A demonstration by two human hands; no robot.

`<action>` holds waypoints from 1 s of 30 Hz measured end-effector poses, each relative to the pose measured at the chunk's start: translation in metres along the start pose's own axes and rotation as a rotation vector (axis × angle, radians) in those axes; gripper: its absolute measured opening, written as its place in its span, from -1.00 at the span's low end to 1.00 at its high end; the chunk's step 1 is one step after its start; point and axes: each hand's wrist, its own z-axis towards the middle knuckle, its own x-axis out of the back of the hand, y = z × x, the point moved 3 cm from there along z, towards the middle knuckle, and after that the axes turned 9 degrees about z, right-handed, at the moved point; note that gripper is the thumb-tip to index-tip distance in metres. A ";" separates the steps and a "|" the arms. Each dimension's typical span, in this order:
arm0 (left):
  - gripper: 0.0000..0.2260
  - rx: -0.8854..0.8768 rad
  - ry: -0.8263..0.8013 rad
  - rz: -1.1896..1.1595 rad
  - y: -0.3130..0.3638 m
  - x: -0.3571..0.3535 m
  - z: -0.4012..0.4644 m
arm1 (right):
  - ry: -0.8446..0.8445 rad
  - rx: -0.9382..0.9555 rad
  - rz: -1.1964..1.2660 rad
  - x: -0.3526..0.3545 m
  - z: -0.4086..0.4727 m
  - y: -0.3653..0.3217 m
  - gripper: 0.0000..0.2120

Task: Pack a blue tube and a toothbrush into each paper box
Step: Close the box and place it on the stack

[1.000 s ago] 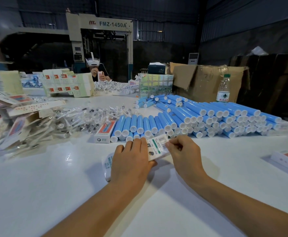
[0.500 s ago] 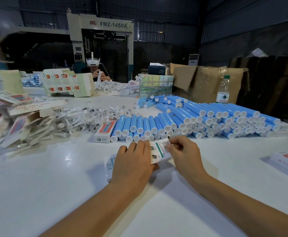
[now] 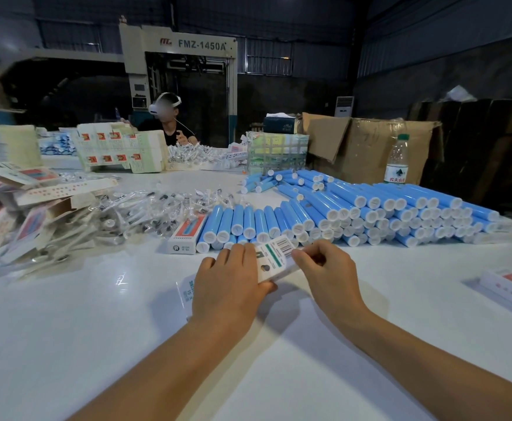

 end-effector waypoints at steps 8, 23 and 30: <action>-0.39 -0.013 -0.006 0.041 0.001 -0.003 0.002 | 0.025 0.002 0.014 -0.004 -0.003 0.002 -0.79; -0.64 0.580 -0.288 -2.073 -0.008 0.021 0.008 | -0.383 0.133 0.127 -0.019 -0.020 -0.012 -0.63; -0.82 0.710 -0.340 -2.212 -0.004 0.005 0.005 | -0.480 0.174 -0.077 -0.028 -0.022 -0.003 -0.43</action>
